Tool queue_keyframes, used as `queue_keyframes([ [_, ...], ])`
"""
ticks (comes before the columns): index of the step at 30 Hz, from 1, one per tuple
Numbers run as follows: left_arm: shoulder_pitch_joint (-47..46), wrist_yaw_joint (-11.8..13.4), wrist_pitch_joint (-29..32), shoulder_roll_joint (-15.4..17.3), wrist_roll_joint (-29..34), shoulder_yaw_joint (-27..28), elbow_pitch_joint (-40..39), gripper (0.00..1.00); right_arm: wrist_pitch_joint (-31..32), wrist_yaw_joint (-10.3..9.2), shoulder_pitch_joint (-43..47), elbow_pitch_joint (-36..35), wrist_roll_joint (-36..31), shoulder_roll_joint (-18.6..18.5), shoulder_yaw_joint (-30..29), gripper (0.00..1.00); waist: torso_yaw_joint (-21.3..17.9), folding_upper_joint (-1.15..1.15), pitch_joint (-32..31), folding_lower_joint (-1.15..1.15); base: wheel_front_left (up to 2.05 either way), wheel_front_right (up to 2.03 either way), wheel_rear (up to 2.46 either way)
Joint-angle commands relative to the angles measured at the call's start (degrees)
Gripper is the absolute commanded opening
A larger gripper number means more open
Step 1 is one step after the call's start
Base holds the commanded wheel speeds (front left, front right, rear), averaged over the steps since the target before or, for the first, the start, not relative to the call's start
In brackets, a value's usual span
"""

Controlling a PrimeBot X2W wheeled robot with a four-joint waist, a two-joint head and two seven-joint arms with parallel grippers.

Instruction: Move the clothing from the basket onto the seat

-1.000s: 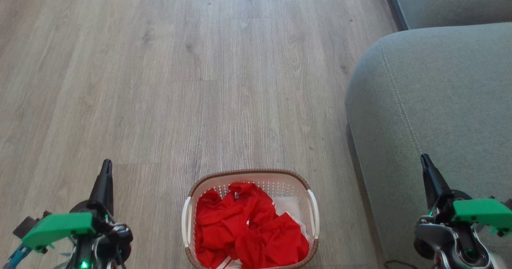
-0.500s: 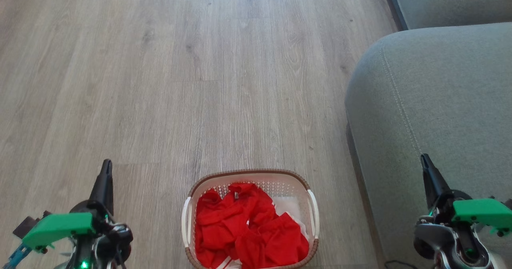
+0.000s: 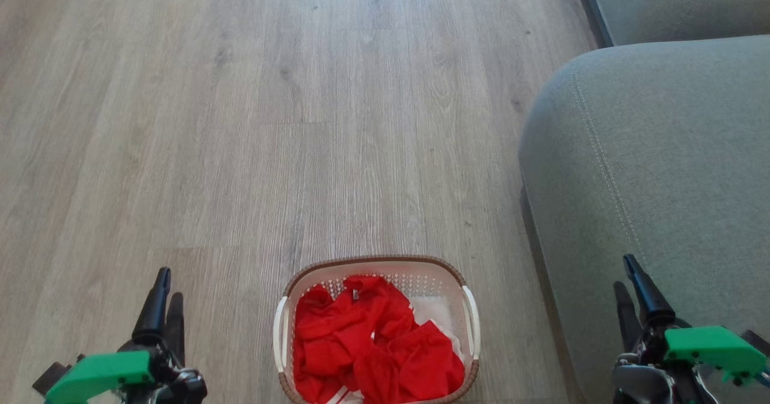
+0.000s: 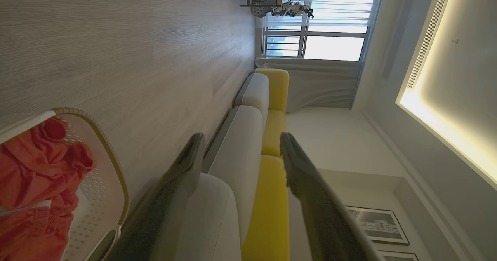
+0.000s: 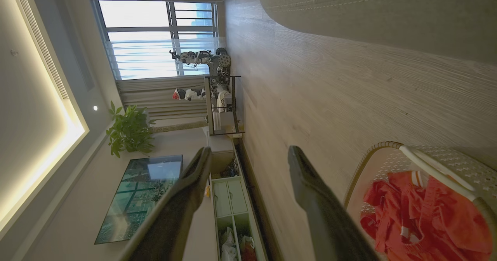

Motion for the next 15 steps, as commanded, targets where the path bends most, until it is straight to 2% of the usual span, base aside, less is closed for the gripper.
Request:
queue_keyframes([
  [1, -2.1, 0.0, -0.7, 0.5, 0.8, -0.2, -2.4, 1.0, -0.8, 0.0, -1.9, -2.1, -0.7, -0.4, 0.5, 1.0, 0.0, 0.0, -0.1, 0.0, 0.0, 0.0, 0.0],
  [15, -1.6, 1.1, -3.0, 0.6, 7.7, -0.8, -6.4, 1.0, -3.2, 0.0, -2.0, -4.6, -7.2, -0.4, 1.3, 1.0, 0.2, 0.0, -0.3, 0.0, 0.0, 0.0, 0.0],
])
